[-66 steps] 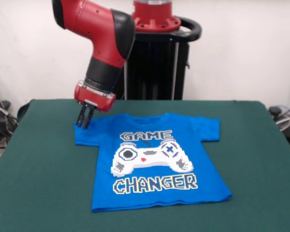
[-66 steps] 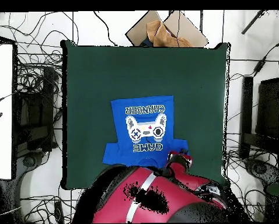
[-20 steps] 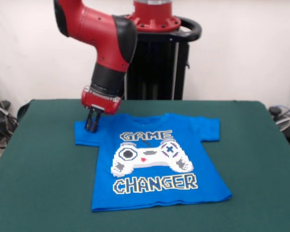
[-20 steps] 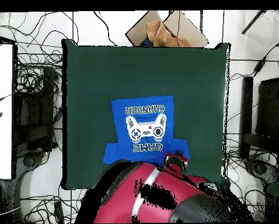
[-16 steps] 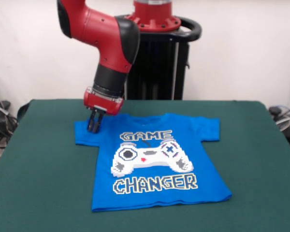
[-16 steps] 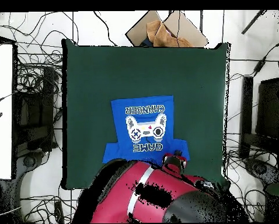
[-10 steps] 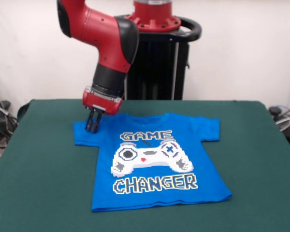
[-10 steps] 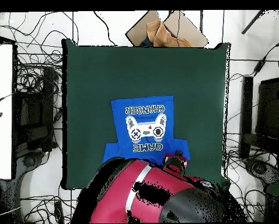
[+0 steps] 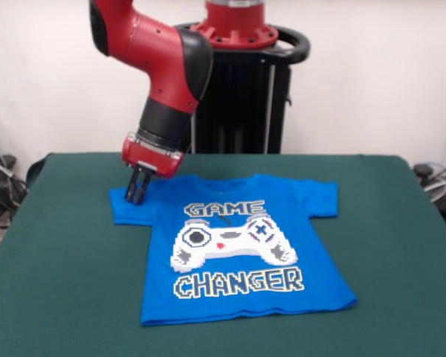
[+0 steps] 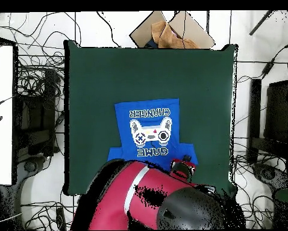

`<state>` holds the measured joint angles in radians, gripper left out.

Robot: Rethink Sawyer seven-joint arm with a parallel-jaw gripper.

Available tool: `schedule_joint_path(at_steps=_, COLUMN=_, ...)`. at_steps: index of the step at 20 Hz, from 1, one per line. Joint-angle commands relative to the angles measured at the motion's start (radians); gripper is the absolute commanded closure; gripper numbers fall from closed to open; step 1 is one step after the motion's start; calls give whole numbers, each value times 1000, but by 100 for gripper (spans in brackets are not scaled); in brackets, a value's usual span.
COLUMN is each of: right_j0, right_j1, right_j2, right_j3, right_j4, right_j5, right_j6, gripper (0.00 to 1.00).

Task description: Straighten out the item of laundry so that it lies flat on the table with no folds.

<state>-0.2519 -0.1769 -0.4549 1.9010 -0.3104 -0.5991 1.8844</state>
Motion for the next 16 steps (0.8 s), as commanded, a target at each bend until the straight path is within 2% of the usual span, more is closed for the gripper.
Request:
schedule_joint_path(at_steps=1, right_j0=0, right_j1=61, right_j2=42, right_j3=-128, right_j4=69, right_j5=-48, right_j6=97, gripper=100)
schedule_joint_path(at_steps=8, right_j0=-5, right_j1=87, right_j2=33, right_j3=-140, right_j4=81, right_j5=-99, right_j6=90, gripper=100)
schedule_joint_path(at_steps=16, right_j0=33, right_j1=119, right_j2=-13, right_j3=-138, right_j4=141, right_j5=-171, right_j6=64, gripper=100)
